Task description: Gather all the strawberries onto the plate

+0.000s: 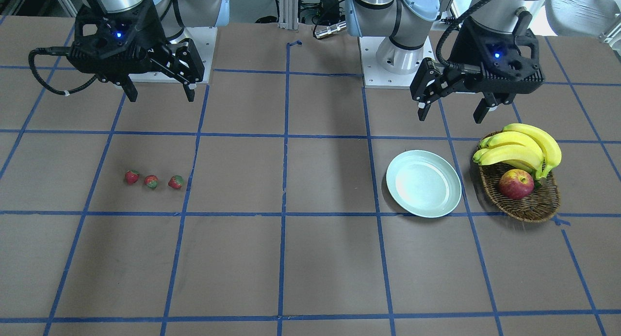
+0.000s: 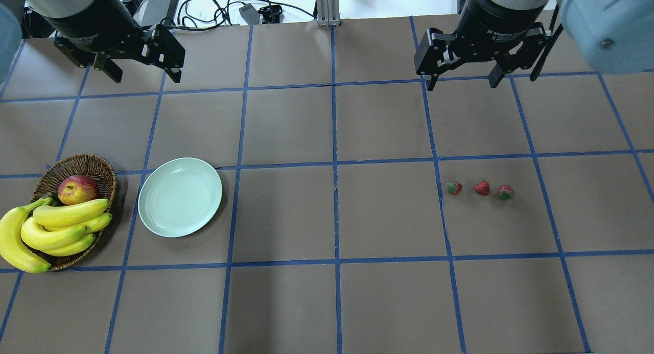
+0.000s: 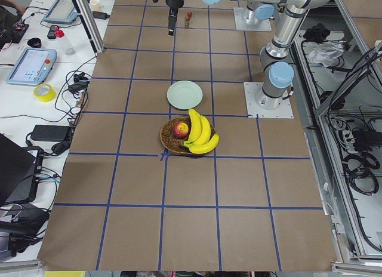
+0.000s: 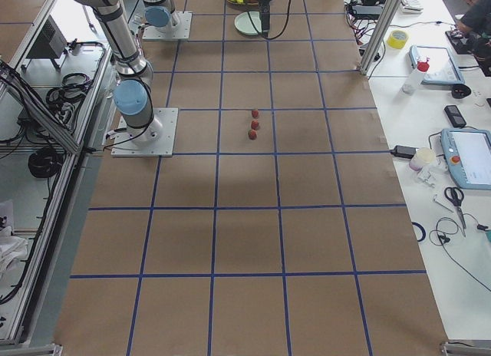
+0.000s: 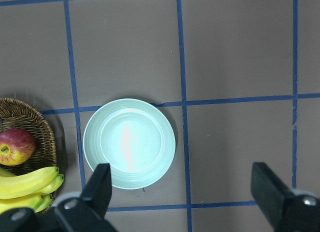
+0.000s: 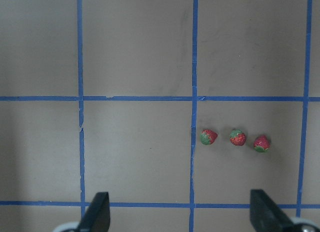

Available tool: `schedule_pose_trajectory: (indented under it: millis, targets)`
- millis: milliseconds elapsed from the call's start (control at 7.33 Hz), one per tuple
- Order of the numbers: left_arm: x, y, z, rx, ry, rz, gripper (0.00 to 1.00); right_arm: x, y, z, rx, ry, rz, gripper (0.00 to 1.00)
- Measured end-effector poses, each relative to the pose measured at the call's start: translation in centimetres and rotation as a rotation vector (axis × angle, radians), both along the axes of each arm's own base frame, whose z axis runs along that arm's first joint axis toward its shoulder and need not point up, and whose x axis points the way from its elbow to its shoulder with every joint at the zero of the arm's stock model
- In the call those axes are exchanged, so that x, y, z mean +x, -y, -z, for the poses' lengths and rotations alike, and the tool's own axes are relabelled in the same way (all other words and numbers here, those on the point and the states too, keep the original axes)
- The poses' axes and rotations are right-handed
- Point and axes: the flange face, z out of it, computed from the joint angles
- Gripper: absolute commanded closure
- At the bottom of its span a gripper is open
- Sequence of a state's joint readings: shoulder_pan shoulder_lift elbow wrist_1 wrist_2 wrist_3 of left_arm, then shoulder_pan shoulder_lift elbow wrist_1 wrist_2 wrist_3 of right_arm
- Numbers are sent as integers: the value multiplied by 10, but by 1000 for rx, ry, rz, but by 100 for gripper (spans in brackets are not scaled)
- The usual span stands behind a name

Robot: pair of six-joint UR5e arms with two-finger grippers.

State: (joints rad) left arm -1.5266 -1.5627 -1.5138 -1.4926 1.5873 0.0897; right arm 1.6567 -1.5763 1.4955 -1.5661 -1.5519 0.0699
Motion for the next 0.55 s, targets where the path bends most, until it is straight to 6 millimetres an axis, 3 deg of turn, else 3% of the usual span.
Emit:
schedule_pose_trajectory:
  millis: [545]
  targets:
    - [-4, -3, 4, 6, -2, 3, 0, -1, 1, 1, 2, 1, -2, 0]
